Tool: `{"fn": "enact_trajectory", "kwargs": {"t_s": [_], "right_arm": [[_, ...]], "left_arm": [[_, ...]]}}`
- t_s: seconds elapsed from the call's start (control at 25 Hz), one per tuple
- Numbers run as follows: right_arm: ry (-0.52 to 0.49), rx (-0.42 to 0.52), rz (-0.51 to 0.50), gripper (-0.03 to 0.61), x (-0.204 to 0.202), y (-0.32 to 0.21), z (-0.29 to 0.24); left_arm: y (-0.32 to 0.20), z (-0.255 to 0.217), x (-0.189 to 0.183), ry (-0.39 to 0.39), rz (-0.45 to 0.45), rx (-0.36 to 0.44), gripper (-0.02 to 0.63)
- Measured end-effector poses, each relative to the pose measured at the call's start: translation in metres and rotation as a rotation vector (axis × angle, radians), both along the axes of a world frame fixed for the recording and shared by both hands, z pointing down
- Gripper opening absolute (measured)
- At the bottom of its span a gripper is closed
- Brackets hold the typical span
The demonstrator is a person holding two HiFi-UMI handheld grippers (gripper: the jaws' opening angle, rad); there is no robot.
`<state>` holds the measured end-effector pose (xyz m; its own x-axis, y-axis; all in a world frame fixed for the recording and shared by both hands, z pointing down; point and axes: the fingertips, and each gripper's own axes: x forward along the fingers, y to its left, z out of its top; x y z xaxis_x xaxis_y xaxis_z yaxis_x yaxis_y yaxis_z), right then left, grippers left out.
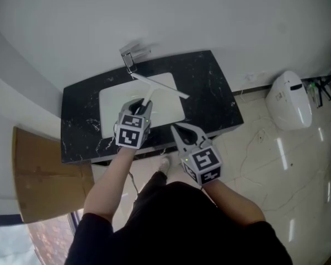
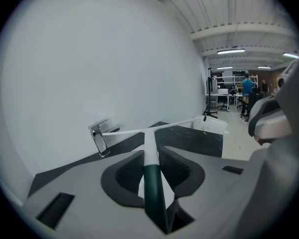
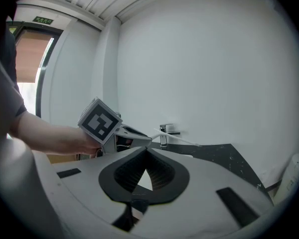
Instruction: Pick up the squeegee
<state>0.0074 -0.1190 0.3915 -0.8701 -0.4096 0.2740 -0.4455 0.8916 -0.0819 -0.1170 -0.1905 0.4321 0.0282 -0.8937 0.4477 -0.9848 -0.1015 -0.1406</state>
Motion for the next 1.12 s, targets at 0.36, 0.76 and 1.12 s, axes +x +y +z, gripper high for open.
{"fn": "enact_trajectory", "kwargs": {"t_s": [0.36, 0.76, 1.12], "right_arm": [[-0.052, 0.044, 0.003, 0.009, 0.020, 0.051, -0.020], [-0.055, 0.063, 0.091, 0.008, -0.009, 0.094, -0.013], [-0.027, 0.097, 0.083, 0.007, -0.035, 0.121, -0.009]], "left_arm": [[0.080, -0.041, 0.041, -0.021, 0.085, 0.067, 0.097], [0.148, -0.045, 0.017, -0.021, 0.159, 0.095, 0.097], [0.164, -0.047, -0.006, -0.003, 0.188, 0.116, 0.097]]}}
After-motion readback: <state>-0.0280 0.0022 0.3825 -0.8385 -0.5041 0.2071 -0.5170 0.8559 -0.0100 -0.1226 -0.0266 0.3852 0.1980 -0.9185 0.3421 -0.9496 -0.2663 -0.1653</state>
